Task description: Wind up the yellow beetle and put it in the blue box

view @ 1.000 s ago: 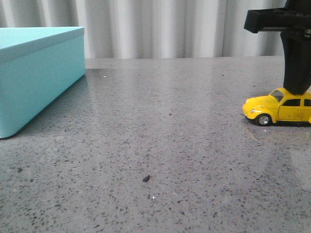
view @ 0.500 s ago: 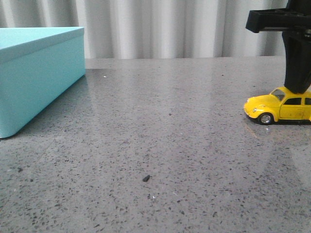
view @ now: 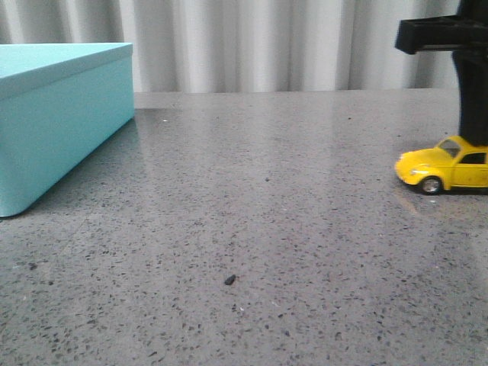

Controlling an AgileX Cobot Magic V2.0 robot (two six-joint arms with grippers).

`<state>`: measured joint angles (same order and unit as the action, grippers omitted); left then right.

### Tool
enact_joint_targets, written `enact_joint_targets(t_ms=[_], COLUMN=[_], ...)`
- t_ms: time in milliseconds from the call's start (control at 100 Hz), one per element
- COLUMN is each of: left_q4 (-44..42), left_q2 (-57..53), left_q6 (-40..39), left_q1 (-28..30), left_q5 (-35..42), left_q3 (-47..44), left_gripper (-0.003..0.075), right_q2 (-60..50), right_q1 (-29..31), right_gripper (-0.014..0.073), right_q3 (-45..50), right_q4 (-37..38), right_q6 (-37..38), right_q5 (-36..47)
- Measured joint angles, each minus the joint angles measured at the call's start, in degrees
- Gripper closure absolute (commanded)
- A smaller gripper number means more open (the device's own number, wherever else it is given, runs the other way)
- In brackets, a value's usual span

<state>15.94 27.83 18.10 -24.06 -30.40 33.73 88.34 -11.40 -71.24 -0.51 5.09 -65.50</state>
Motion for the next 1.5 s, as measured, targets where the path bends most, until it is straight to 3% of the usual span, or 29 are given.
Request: enact_joint_targets(t_ms=[380, 520, 670, 810, 940, 1290, 1500], left_q4=[-0.3, -0.3, -0.3, -0.3, -0.3, 0.1, 0.1], left_q2=[0.0, 0.0, 0.0, 0.1, 0.1, 6.3, 17.3], left_q6=[0.0, 0.0, 0.0, 0.0, 0.0, 0.0, 3.8], left_q1=[0.0, 0.0, 0.0, 0.0, 0.0, 0.0, 0.0], left_q5=[0.0, 0.1, 0.9, 3.1, 5.7, 13.4, 9.1], left_q3=[0.0, 0.0, 0.0, 0.0, 0.0, 0.0, 5.8], left_gripper=[0.0741, 0.0741, 0.0741, 0.0741, 0.0741, 0.0741, 0.0721], right_q2=[-0.3, -3.7, -14.8, -24.1, -32.0, -50.5, -56.0], right_q1=[10.3, 9.2, 4.3, 1.4, 1.1, 1.1, 1.1], right_gripper=[0.0634, 0.0634, 0.0634, 0.0634, 0.0634, 0.0634, 0.0634], right_q3=[-0.2, -2.2, -12.4, -19.8, -20.6, -7.8, 1.3], right_q4=[3.9, -0.2, -4.1, -4.8, -4.8, -4.8, -4.8], right_q6=[-0.5, -4.2, -5.5, -7.9, -10.3, -19.7, -20.4], right_q5=[-2.5, 0.4, 2.4, 2.8, 4.6, 8.2, 11.2])
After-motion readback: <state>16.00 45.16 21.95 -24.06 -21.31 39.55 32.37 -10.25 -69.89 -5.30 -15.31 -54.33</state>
